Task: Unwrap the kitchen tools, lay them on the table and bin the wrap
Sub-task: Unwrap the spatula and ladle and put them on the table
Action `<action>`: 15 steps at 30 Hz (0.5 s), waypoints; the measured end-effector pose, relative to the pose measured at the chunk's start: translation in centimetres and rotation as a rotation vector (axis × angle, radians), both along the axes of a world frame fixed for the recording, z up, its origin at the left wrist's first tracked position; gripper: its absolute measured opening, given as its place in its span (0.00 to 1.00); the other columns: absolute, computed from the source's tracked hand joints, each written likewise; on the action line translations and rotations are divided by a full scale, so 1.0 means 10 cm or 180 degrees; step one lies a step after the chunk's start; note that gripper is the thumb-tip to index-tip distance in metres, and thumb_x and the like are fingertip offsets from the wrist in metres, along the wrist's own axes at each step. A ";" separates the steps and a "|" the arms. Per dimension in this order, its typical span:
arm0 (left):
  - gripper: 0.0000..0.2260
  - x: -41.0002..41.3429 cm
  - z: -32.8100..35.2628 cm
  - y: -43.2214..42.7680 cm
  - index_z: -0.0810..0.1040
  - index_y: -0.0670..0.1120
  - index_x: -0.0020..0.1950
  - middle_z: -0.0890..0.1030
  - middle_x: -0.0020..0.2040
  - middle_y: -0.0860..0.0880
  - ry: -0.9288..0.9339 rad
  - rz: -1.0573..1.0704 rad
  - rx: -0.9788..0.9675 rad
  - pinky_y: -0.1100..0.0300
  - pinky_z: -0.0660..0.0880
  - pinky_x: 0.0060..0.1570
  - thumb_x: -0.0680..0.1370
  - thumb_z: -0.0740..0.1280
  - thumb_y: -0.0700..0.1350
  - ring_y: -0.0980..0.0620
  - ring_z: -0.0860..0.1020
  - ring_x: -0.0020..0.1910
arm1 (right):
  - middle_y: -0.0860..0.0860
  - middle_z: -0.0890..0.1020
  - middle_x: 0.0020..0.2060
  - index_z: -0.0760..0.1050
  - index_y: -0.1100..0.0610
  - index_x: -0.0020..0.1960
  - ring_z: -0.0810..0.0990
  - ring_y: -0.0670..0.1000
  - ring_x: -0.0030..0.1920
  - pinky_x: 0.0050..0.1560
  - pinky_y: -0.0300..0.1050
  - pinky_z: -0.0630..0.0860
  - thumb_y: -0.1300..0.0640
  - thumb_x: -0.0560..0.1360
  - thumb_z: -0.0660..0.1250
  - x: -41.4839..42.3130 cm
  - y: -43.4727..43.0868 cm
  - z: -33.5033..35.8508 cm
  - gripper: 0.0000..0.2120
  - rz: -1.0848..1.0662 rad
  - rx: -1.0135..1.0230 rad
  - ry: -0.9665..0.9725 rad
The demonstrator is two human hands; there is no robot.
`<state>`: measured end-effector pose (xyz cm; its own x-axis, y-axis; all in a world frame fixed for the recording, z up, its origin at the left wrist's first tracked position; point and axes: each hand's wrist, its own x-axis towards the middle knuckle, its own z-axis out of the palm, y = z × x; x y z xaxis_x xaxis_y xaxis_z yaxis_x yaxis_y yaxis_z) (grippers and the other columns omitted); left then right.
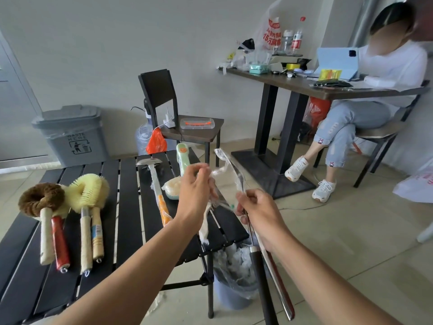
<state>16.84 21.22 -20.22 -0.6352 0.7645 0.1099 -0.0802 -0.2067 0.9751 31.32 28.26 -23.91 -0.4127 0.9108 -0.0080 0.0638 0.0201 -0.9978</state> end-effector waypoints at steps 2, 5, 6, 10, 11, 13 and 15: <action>0.18 0.00 0.01 0.00 0.84 0.50 0.57 0.79 0.34 0.53 0.0431 -0.0274 -0.0235 0.57 0.75 0.36 0.79 0.71 0.64 0.51 0.77 0.34 | 0.47 0.85 0.33 0.78 0.57 0.55 0.84 0.46 0.35 0.34 0.41 0.77 0.52 0.83 0.71 -0.01 -0.05 -0.01 0.08 0.0084 -0.0002 0.0023; 0.16 0.04 -0.01 -0.01 0.86 0.49 0.45 0.80 0.36 0.36 0.0615 -0.0103 0.0018 0.55 0.71 0.34 0.76 0.77 0.62 0.46 0.74 0.34 | 0.46 0.84 0.31 0.78 0.57 0.55 0.84 0.45 0.35 0.33 0.41 0.76 0.52 0.83 0.71 -0.03 -0.11 -0.04 0.08 0.0170 -0.0041 0.0023; 0.16 0.05 -0.01 -0.01 0.85 0.48 0.44 0.78 0.36 0.32 0.0667 0.0064 0.0139 0.53 0.70 0.33 0.78 0.75 0.60 0.46 0.72 0.33 | 0.46 0.83 0.30 0.77 0.57 0.55 0.84 0.44 0.34 0.33 0.41 0.75 0.53 0.83 0.71 -0.03 -0.12 -0.05 0.08 0.0165 -0.0063 0.0031; 0.18 0.08 -0.04 -0.02 0.82 0.42 0.45 0.77 0.29 0.37 0.0868 0.0468 0.0273 0.48 0.74 0.30 0.85 0.68 0.55 0.48 0.72 0.25 | 0.45 0.80 0.28 0.77 0.57 0.53 0.80 0.46 0.33 0.32 0.41 0.73 0.54 0.84 0.70 -0.01 -0.08 -0.07 0.07 0.0180 -0.0146 0.0024; 0.18 0.09 -0.05 -0.02 0.81 0.41 0.45 0.75 0.26 0.42 0.0800 0.0525 0.0309 0.50 0.74 0.29 0.86 0.67 0.54 0.48 0.72 0.23 | 0.45 0.80 0.28 0.77 0.57 0.53 0.79 0.46 0.32 0.31 0.41 0.73 0.54 0.84 0.70 0.00 -0.07 -0.08 0.07 0.0207 -0.0171 0.0024; 0.18 0.11 -0.06 -0.03 0.80 0.41 0.46 0.74 0.23 0.47 0.0653 0.0669 0.0347 0.52 0.74 0.27 0.87 0.66 0.53 0.49 0.72 0.21 | 0.45 0.80 0.28 0.77 0.56 0.54 0.78 0.45 0.32 0.30 0.40 0.73 0.53 0.84 0.71 -0.01 -0.07 -0.10 0.06 0.0263 -0.0181 0.0014; 0.18 0.12 -0.06 -0.03 0.79 0.41 0.46 0.74 0.23 0.48 0.0522 0.0807 0.0394 0.54 0.73 0.24 0.87 0.65 0.53 0.49 0.73 0.20 | 0.46 0.79 0.28 0.76 0.55 0.54 0.77 0.45 0.31 0.29 0.39 0.72 0.53 0.83 0.71 -0.03 -0.07 -0.12 0.06 0.0297 -0.0167 0.0017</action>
<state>18.01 20.95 -20.81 -0.7698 0.5586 0.3088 0.1452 -0.3179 0.9369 31.01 27.52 -25.13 -0.4959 0.8668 -0.0523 0.0586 -0.0266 -0.9979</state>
